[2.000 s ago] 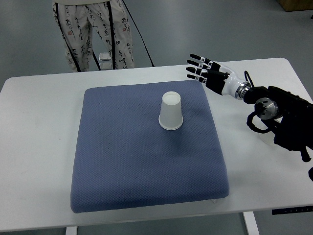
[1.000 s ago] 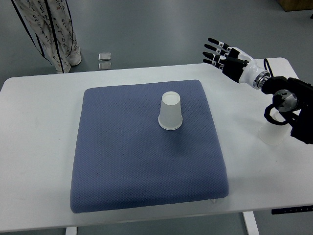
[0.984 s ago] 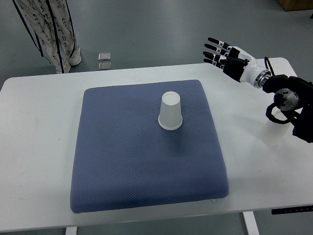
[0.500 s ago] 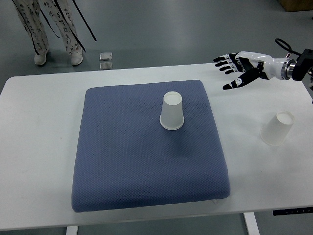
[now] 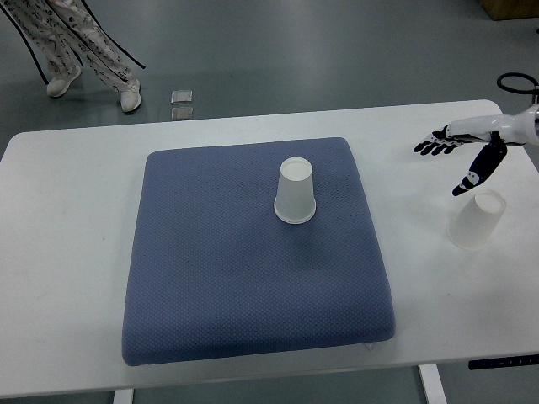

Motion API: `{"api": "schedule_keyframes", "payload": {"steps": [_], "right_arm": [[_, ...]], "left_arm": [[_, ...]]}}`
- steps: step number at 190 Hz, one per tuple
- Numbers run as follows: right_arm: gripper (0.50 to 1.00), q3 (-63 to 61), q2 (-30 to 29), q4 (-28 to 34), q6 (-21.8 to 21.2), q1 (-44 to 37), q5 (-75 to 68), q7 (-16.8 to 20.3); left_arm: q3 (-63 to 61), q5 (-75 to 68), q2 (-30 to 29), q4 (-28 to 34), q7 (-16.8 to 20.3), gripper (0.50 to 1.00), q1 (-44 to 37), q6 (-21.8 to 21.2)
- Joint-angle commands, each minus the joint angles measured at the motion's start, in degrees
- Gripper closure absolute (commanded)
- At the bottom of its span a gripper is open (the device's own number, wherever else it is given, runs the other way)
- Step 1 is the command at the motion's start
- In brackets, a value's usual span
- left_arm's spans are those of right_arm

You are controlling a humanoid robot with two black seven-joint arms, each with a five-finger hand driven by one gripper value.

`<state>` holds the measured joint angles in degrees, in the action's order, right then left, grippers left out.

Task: Stack paper cups
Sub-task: 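Lower the right hand around the loose white cup and close fingers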

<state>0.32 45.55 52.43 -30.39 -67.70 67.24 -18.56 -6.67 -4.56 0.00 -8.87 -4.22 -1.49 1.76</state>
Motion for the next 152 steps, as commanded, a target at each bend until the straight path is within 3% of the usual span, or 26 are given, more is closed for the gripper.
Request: {"api": "schedule_keyframes", "payload": {"steps": [1, 43, 128, 137, 152], "right_arm": [[0.585, 2.3, 1.0, 0.7, 1.6, 0.1, 2.6, -0.1], [0.585, 9.0, 2.5, 1.3, 6.5, 0.3, 3.4, -1.8], [0.593, 15.2, 1.6, 0.4, 20.5, 4.2, 3.9, -2.5], [0.613, 15.3, 1.6, 0.1, 21.1, 4.4, 3.9, -2.4], [0.707, 16.3, 1.6, -0.6, 22.0, 4.6, 4.4, -2.4]], "left_arm": [[0.0, 0.0, 0.0, 0.0, 0.0, 0.500, 0.0, 0.0], [0.0, 0.0, 0.0, 0.0, 0.0, 0.500, 0.0, 0.0], [0.0, 0.0, 0.0, 0.0, 0.0, 0.500, 0.0, 0.0], [0.0, 0.0, 0.0, 0.0, 0.0, 0.500, 0.0, 0.0], [0.0, 0.0, 0.0, 0.0, 0.0, 0.500, 0.0, 0.0]]}}
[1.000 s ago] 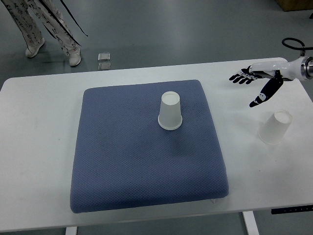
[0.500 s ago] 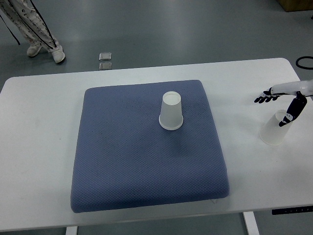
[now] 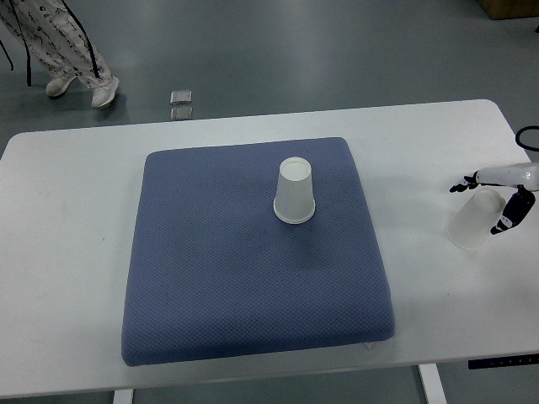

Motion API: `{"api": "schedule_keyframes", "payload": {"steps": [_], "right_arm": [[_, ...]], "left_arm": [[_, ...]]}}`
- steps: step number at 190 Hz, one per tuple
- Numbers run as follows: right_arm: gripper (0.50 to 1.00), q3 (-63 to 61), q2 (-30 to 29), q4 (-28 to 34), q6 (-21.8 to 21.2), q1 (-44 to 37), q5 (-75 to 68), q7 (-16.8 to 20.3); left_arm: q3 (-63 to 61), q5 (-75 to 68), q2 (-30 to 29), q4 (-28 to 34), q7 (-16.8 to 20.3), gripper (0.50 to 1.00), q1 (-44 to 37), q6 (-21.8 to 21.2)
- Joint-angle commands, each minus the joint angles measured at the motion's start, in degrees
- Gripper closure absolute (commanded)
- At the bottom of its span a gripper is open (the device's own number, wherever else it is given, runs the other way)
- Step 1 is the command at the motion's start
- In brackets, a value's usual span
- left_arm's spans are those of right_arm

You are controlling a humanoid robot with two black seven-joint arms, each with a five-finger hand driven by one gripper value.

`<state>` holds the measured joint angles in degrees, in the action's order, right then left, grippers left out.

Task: Stack paper cups
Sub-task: 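Lower the right hand around the loose white cup and close fingers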

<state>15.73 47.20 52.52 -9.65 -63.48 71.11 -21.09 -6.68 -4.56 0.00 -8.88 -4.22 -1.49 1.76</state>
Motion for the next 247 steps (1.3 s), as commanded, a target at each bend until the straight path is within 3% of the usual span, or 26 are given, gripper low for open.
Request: {"api": "schedule_keyframes", "payload": {"steps": [1, 41, 247], "right_arm": [[0.707, 0.9, -0.1, -0.7, 1.3, 0.4, 0.5, 0.1], [0.807, 1.5, -0.1, -0.9, 2.8, 0.6, 1.1, 0.1], [0.810, 1.0, 0.7, -0.8, 2.0, -2.5, 0.5, -1.1]], "left_arm": [[0.0, 0.0, 0.0, 0.0, 0.0, 0.500, 0.0, 0.0], [0.0, 0.0, 0.0, 0.0, 0.0, 0.500, 0.0, 0.0], [0.0, 0.0, 0.0, 0.0, 0.0, 0.500, 0.0, 0.0]]}}
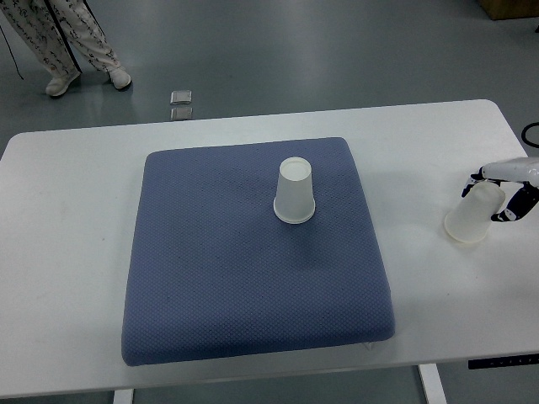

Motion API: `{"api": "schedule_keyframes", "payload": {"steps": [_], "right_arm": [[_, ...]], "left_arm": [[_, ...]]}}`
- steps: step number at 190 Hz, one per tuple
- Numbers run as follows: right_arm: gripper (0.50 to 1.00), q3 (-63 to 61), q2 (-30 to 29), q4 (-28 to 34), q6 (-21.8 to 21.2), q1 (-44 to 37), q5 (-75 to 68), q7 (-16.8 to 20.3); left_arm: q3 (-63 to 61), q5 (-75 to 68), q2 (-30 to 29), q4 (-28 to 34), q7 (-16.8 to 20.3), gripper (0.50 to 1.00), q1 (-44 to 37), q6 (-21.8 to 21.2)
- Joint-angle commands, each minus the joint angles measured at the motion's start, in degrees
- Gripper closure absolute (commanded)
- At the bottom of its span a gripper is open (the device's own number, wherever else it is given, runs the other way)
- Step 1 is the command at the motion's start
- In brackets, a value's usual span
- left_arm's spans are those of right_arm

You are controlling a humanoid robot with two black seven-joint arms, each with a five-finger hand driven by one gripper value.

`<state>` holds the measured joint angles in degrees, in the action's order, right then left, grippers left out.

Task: Stack paper cups
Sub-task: 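Lower the right hand around the loose white cup and close fingers, then lift the held cup and lower it over the cup on the pad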

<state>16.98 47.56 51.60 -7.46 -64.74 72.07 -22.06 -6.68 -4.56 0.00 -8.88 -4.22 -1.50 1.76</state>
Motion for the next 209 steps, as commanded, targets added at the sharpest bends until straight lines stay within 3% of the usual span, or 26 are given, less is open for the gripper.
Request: {"api": "schedule_keyframes", "payload": {"steps": [1, 43, 108, 160, 209], "right_arm": [[0.810, -0.3, 0.3, 0.2, -0.3, -1.4, -0.5, -0.3], [0.810, -0.9, 0.3, 1.8, -5.4, -7.8, -1.0, -4.1], [0.810, -0.9, -1.2, 7.6, -14.1, -20.9, -3.6, -5.5], [0.810, -0.8, -10.7, 6.7, -16.5, -26.7, -5.7, -5.4], [0.807, -0.9, -20.0, 0.4, -19.1, -28.0, -8.3, -5.3]], "left_arm": [[0.0, 0.0, 0.0, 0.0, 0.0, 0.500, 0.0, 0.0], [0.0, 0.0, 0.0, 0.0, 0.0, 0.500, 0.0, 0.0], [0.0, 0.0, 0.0, 0.0, 0.0, 0.500, 0.0, 0.0], [0.0, 0.0, 0.0, 0.0, 0.0, 0.500, 0.0, 0.0], [0.0, 0.0, 0.0, 0.0, 0.0, 0.500, 0.0, 0.0]]}}
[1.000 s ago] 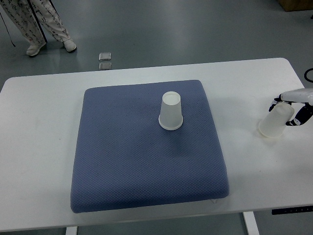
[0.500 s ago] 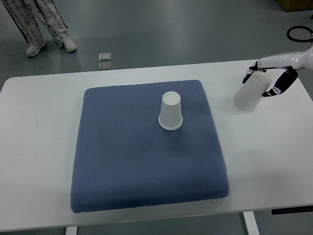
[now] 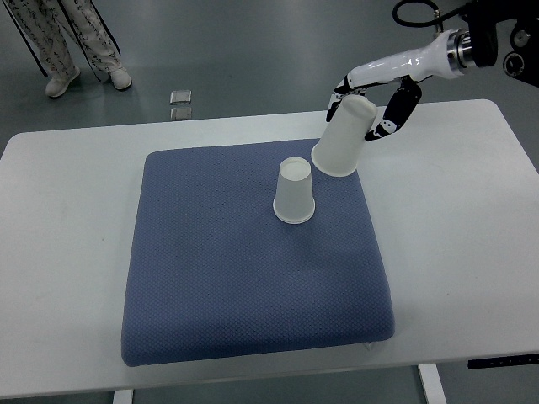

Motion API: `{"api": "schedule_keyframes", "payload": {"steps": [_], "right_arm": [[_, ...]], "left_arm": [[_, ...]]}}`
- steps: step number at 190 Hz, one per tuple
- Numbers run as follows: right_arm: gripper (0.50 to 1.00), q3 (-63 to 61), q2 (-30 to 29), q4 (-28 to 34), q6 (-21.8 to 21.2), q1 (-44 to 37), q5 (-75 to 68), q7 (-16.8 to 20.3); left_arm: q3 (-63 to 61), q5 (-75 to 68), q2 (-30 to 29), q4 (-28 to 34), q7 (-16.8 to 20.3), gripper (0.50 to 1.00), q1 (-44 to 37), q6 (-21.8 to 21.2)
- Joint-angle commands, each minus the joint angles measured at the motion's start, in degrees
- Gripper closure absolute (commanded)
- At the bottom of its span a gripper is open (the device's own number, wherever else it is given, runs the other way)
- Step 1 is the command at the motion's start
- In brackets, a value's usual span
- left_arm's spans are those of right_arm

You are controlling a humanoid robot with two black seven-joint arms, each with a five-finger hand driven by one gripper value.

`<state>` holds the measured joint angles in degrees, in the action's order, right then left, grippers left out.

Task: Stack paper cups
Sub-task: 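Lift the held cup and lower it over the cup on the pad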

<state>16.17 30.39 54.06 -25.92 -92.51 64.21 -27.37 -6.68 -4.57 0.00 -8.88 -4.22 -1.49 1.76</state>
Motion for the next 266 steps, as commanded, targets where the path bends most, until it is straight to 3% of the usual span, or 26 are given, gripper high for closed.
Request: {"api": "schedule_keyframes", "payload": {"steps": [1, 55, 208, 241, 266], "right_arm": [[0.807, -0.1, -3.1, -2.2, -0.6, -0.2, -0.4, 0.0], [0.805, 0.1, -8.7, -7.7, -0.6, 0.6, -0.1, 0.2], [0.799, 0.1, -14.1, -12.7, -0.3, 4.5, 0.8, 0.7], [0.773, 0.1, -14.7, -13.0, 0.2, 5.4, 1.0, 0.8], [0.691, 0.1, -15.5, -13.1, 0.3, 6.2, 1.4, 0.8]], "left_arm": [[0.0, 0.0, 0.0, 0.0, 0.0, 0.500, 0.0, 0.0], [0.0, 0.1, 0.0, 0.0, 0.0, 0.500, 0.0, 0.0], [0.0, 0.0, 0.0, 0.0, 0.0, 0.500, 0.0, 0.0], [0.0, 0.0, 0.0, 0.0, 0.0, 0.500, 0.0, 0.0], [0.0, 0.0, 0.0, 0.0, 0.0, 0.500, 0.0, 0.0]]}}
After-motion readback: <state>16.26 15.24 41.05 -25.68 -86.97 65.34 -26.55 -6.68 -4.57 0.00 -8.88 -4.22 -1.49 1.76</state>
